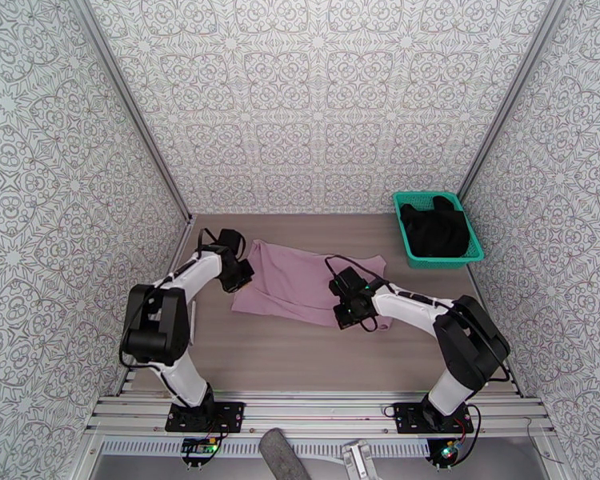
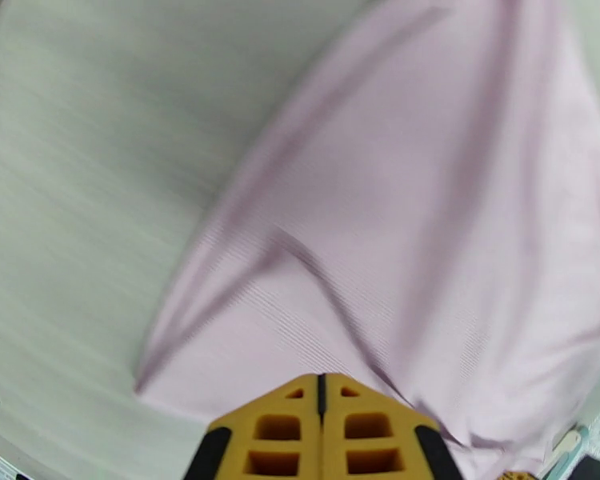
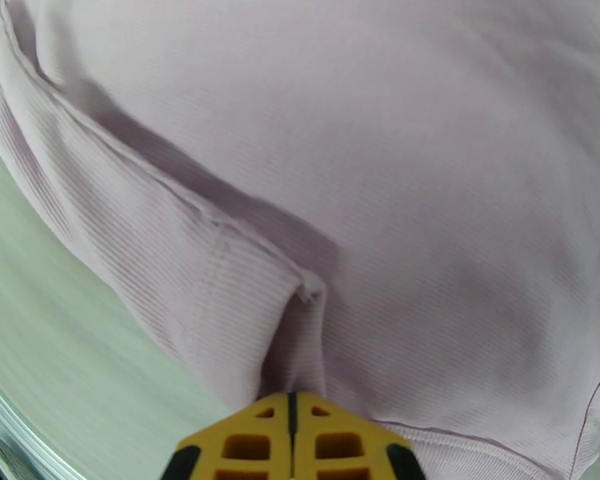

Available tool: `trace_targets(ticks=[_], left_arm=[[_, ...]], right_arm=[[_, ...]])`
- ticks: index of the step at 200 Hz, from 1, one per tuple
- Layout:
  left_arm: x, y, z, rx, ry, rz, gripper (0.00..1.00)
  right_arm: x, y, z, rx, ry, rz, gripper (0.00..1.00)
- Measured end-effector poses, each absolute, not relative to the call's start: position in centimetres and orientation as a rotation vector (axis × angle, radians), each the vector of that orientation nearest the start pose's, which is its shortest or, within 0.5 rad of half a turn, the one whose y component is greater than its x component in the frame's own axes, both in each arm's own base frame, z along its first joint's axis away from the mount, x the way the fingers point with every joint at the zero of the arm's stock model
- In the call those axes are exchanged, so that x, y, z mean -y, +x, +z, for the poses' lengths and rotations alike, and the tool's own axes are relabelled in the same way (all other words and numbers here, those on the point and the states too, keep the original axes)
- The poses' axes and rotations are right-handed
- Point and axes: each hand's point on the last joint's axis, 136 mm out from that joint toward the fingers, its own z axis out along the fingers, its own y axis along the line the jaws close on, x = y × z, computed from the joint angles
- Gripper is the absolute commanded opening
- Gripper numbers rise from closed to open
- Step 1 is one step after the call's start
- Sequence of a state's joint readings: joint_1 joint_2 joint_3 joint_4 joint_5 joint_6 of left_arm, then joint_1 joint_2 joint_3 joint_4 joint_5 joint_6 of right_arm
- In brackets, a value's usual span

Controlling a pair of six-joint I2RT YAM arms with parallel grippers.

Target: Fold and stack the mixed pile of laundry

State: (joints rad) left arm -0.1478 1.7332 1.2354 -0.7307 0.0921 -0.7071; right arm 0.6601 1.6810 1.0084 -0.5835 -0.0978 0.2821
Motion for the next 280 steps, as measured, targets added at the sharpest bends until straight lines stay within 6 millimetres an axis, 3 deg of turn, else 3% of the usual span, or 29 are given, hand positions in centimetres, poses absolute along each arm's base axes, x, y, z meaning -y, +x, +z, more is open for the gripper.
trace_targets(ticks=[24, 66, 93, 134, 160, 191, 239, 280], left_arm=[[8.8, 36.8, 6.8, -2.789, -0.723, -0.320, 0.00], [8.4, 32.3, 1.4, -2.927, -0.780, -0.240, 0.00], [8.3, 32.3, 1.4, -2.884, -0.776, -0.273, 0.00], [8.3, 32.1, 1.4, -2.821, -0.766, -0.322, 0.00], [8.8, 31.7, 1.3, -2.791, -0.757, -0.350, 0.00], [11.3, 29.9, 1.2, -2.808, -0.690, -0.386, 0.00], [15.3, 26.9, 0.8, -2.817, -0.620, -0.462, 0.00], [16.0, 23.8, 1.0, -2.825, -0.643, -0.497, 0.05]], right_arm=[[-22.9, 27.0, 3.7, -2.834, -0.542, 0.326, 0.17], [-22.2, 27.4, 3.4, -2.838, -0.515, 0.258, 0.16], [-21.4, 27.4, 1.7, -2.890, -0.516, 0.165, 0.12], [-21.1, 28.6, 1.8, -2.912, -0.532, 0.078, 0.10], [-19.5, 28.9, 1.9, -2.928, -0.528, -0.008, 0.10], [-17.1, 29.0, 1.9, -2.958, -0.523, -0.107, 0.08], [-15.2, 28.0, 1.7, -2.976, -0.540, -0.180, 0.07], [-14.5, 26.7, 1.8, -2.988, -0.545, -0.181, 0.08]])
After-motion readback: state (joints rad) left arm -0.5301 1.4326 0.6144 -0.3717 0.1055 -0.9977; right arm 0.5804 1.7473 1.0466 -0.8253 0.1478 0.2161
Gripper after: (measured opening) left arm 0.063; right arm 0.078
